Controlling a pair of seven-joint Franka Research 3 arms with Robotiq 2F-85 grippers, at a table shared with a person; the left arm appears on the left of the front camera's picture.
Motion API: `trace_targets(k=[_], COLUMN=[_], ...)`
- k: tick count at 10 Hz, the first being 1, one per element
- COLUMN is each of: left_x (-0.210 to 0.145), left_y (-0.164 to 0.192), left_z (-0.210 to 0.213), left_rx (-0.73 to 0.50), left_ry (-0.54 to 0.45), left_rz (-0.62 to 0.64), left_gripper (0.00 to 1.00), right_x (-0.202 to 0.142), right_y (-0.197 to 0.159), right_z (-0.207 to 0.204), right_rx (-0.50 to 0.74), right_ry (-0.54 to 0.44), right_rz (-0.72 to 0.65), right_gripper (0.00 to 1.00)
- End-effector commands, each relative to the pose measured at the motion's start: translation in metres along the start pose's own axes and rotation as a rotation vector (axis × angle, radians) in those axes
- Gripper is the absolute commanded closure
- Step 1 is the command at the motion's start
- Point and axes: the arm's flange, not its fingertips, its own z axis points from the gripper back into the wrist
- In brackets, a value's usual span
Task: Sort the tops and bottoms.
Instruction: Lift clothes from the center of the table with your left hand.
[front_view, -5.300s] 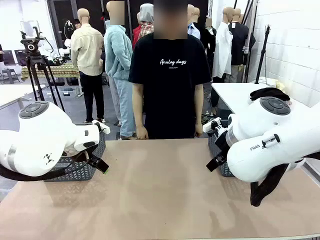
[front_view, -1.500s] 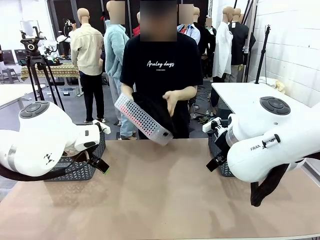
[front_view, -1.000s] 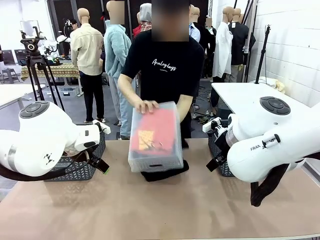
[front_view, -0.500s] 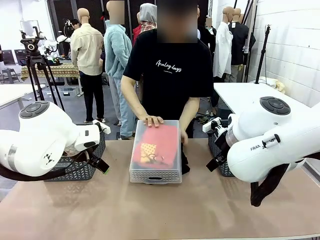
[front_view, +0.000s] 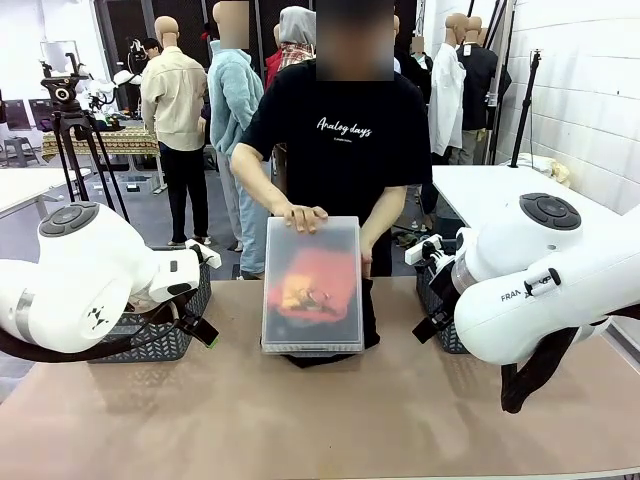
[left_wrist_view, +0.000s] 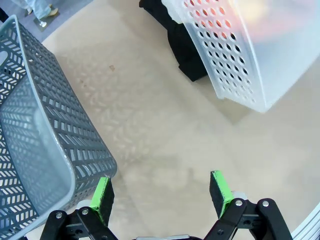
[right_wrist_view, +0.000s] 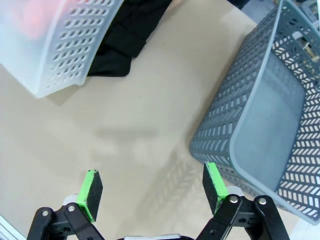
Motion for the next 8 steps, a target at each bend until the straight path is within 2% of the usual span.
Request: trace_targets(k=[1,8], left_x=[-0.0005,-0.0005], left_y=[0.0016,0.0016], left_z=[0.0,0.0], left_rx=[0.0,0.0], left_ry=[0.0,0.0], left_rz=[0.004,0.004], left_gripper=[0.0,0.0], right_x=[-0.0001,-0.0001], right_y=[-0.0003,-0.0003], right_z=[0.0,0.0], right_rx=[0.001,0.001], right_ry=[0.0,0.0], right_rz=[-0.004,-0.004], right_gripper=[0.0,0.0])
